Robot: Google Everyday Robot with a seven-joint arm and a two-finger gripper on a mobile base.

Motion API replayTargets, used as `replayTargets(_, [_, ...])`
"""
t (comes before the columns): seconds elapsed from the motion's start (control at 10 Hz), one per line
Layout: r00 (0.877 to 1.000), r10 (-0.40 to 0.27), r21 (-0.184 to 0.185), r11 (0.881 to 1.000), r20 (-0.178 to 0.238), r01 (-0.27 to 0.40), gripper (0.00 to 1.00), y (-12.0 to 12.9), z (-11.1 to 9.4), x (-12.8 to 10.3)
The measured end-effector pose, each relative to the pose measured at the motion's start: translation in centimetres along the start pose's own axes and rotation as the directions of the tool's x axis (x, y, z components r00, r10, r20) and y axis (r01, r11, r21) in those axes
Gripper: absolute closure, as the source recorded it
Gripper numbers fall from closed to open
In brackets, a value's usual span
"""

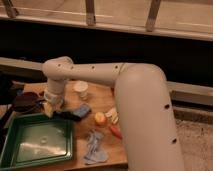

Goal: Wipe tray with brush

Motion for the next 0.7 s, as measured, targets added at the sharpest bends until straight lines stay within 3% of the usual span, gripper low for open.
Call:
replayTargets(0.3, [0.994,-0.053,-0.035,0.998,-0.092,0.050,0.91,3.7,2.5,-0.1])
replayTargets(0.4, [0.987,-0.096,-0.064,0.994,-0.131,0.089,0.91,5.2,3.5,-0.1])
replayTargets(0.6, [0.956,-0.194,-0.149,0.975,-0.221,0.163,0.91,7.3,5.8,0.4])
replayTargets(0.7, [0.935,-0.237,-0.209,0.960,-0.265,0.185,0.91,7.7,7.4,1.2])
